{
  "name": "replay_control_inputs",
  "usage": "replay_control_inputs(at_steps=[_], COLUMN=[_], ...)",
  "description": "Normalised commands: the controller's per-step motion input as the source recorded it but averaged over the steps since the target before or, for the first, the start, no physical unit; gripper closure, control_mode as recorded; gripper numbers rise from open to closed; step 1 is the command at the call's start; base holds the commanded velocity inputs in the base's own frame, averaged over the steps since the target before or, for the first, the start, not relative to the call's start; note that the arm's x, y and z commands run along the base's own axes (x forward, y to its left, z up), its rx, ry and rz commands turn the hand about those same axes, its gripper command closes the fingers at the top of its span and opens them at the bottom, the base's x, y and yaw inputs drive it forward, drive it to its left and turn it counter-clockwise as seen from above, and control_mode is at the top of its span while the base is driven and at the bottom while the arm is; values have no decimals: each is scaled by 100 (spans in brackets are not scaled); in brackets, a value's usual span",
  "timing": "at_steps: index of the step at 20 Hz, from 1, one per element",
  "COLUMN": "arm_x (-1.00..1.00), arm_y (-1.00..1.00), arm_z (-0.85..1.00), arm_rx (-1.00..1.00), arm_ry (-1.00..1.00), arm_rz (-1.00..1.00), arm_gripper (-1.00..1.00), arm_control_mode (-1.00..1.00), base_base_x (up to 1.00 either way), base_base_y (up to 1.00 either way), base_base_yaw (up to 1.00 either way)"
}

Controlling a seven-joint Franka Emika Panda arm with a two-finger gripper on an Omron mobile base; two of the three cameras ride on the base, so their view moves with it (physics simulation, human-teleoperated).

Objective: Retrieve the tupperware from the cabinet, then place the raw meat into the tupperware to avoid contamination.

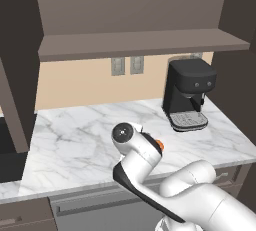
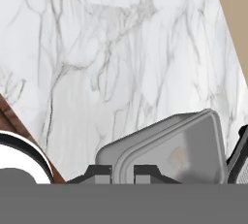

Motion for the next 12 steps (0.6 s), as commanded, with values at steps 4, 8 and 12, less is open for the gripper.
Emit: replay_control_inputs(at_steps=[4,8,12], arm_x=[13,13,14], arm_y=[0,0,0], arm_z=[-22,-24,-20], arm_rx=[1,1,0], arm_ry=[1,2,1], arm_rz=[0,0,0], arm_gripper=[100,100,100], arm_control_mode=[-100,-100,-100], base_base_x=[0,0,0], base_base_y=[0,0,0], base_base_yaw=[0,0,0])
